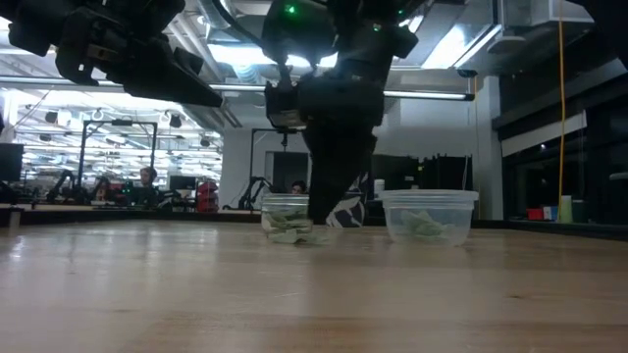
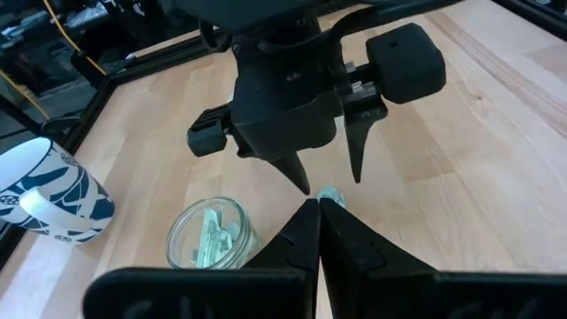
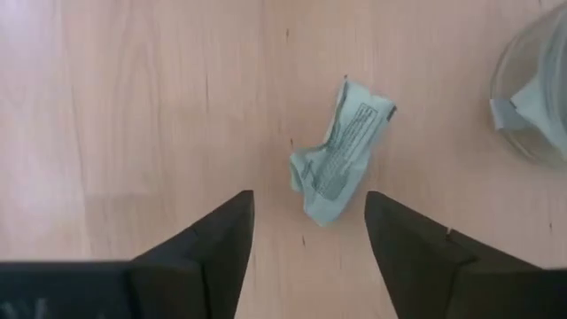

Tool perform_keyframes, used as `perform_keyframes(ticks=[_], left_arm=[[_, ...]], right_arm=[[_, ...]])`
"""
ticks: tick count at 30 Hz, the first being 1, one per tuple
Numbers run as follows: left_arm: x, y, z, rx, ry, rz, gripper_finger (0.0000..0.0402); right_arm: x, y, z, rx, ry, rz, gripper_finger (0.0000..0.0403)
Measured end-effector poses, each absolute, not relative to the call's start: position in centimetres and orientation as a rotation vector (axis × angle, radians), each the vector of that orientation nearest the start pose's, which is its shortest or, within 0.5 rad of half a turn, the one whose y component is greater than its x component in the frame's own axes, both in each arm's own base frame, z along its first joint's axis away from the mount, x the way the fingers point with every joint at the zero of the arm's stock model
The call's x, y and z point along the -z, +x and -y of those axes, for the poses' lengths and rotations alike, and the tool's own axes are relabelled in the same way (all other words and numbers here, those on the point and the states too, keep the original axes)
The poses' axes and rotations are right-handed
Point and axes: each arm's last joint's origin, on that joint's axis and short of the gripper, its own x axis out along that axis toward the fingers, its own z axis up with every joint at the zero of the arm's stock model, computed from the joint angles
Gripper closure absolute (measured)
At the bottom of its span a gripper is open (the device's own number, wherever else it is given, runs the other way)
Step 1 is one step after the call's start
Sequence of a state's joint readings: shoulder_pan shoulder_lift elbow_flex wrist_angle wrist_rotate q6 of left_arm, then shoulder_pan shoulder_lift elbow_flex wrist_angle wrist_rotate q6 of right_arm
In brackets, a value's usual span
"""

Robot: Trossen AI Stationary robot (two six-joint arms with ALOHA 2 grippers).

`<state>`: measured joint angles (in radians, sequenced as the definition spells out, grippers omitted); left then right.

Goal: Pick and place Stevia / Truvia into bins
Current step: Put the stevia packet into the transparent container

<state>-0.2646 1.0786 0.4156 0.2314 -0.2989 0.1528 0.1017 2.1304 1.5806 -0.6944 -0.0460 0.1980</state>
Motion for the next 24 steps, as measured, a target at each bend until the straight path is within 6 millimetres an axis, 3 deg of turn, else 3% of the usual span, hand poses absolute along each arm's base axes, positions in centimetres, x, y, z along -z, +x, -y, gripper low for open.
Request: perform_keyframes(ticks=[9, 24], left_arm=[[-19.3, 20.7, 4.7, -0.002, 0.271, -0.417, 0.0398], [-19.3, 20.7, 4.7, -0.002, 0.269, -0.413, 0.0398]], right_arm=[[-15.2, 43.4, -4.4, 0.085, 0.152, -1.226, 0.0180], [-13.7, 43.5, -5.1, 0.076, 0.140, -1.257, 0.0181]])
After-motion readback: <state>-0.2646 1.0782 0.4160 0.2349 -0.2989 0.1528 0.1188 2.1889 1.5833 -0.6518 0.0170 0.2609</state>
